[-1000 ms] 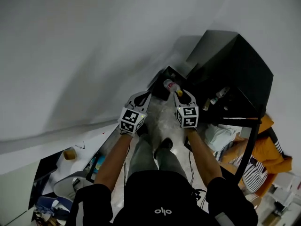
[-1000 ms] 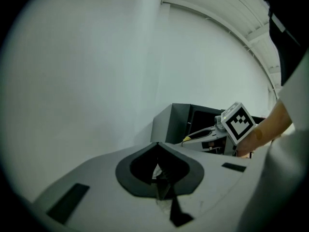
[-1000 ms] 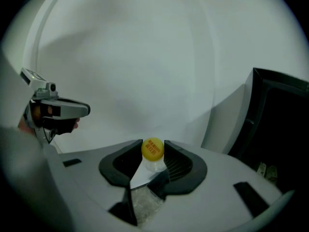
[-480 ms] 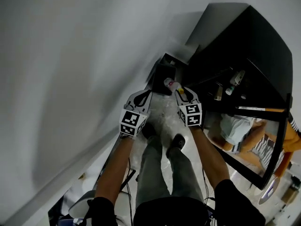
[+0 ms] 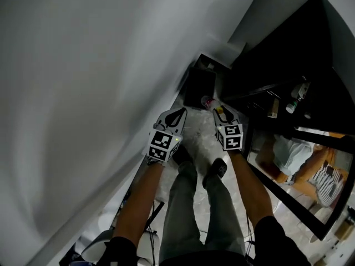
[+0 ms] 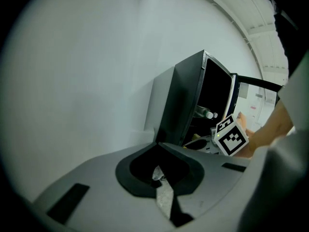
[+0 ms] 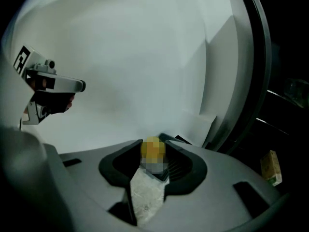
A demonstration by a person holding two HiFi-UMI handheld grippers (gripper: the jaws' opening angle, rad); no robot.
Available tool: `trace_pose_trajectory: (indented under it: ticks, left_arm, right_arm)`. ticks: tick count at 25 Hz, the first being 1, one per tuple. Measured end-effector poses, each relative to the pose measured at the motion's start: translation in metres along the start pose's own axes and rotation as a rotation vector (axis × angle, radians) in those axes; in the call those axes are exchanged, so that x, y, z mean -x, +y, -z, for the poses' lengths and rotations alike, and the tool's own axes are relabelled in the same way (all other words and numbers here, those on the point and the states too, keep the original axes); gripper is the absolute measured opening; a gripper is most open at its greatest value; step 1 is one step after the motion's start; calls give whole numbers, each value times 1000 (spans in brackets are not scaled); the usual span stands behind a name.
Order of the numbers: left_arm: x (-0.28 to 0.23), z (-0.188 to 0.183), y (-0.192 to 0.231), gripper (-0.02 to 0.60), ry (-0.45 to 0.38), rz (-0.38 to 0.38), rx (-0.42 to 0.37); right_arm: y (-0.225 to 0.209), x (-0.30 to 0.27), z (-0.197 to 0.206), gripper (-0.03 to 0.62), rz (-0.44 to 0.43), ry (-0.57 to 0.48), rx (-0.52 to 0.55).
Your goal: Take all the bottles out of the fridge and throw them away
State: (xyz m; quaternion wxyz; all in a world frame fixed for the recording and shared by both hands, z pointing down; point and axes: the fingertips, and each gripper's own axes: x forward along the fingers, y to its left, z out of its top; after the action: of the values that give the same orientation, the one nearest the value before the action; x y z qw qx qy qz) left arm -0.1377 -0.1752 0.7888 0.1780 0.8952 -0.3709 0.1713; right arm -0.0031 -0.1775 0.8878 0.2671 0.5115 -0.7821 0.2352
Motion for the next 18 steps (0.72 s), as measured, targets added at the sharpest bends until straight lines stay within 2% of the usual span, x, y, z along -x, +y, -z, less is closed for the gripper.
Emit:
trace_pose_trajectory:
  ticks: [8,16,18]
  left_arm:
    - [-24,11,11,0,12,16,6]
    - [-32,4,17,0,12,8,6]
    - [-33,2,15,0,10,4,9]
  right_arm:
    - [-16,-66,27,144,5,91,17]
    - [-24,-85,25,146,-20,96,6]
    - [-24,-88,25,200,-42,94,-2]
